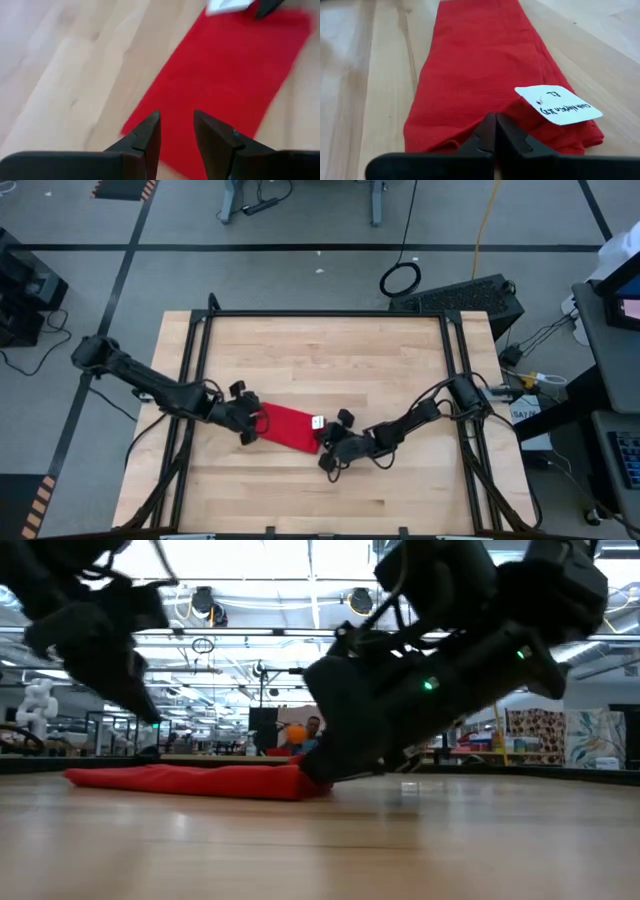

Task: Roll napkin
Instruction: Fold the red napkin

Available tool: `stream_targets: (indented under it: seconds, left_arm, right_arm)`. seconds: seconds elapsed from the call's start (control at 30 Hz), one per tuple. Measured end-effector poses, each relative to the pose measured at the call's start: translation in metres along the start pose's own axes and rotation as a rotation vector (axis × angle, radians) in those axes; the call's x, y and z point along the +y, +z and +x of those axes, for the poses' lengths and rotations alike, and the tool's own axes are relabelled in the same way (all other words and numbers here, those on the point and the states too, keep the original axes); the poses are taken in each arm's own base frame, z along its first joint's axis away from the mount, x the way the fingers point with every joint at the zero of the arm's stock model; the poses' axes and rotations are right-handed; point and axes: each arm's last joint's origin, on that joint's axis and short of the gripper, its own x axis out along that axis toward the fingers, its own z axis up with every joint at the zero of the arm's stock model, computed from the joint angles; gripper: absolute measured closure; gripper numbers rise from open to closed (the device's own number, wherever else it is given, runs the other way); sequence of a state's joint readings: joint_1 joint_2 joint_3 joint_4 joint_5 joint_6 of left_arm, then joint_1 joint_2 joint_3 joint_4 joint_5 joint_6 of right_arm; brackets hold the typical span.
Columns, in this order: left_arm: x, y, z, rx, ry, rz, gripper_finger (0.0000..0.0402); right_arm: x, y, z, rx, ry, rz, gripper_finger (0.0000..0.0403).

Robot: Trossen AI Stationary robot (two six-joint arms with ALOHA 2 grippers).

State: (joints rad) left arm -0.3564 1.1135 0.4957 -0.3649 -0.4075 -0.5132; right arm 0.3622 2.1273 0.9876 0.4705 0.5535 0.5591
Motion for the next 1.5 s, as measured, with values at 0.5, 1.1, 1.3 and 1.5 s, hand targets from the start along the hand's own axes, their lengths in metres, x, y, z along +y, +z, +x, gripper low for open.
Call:
stream_targets:
  seconds: [0.5,1.1,1.3,1.5]
  left_arm:
    - [-0.045,-0.011,-0.003,-0.099,-0.193,-0.070,0.0279]
    - [-0.067,-0.030,0.059,-0.018,-0.170,-0.028,0.0279]
    - [-0.058,-0.026,0.064,-0.009,-0.134,0.082,0.0279]
    - [-0.046,-0.021,0.068,0.034,-0.123,0.231,0.0279]
  right_arm:
    - [0.013,0.062,-0.073,0.084,0.011,-0.254,0.0403]
    - [-0.036,-0.017,-0.042,0.035,0.072,-0.172,0.0403]
    - [-0.033,-0.029,-0.039,0.048,0.074,-0.098,0.0402]
    - [-0.021,-0.033,-0.050,0.054,0.092,0.011,0.0403]
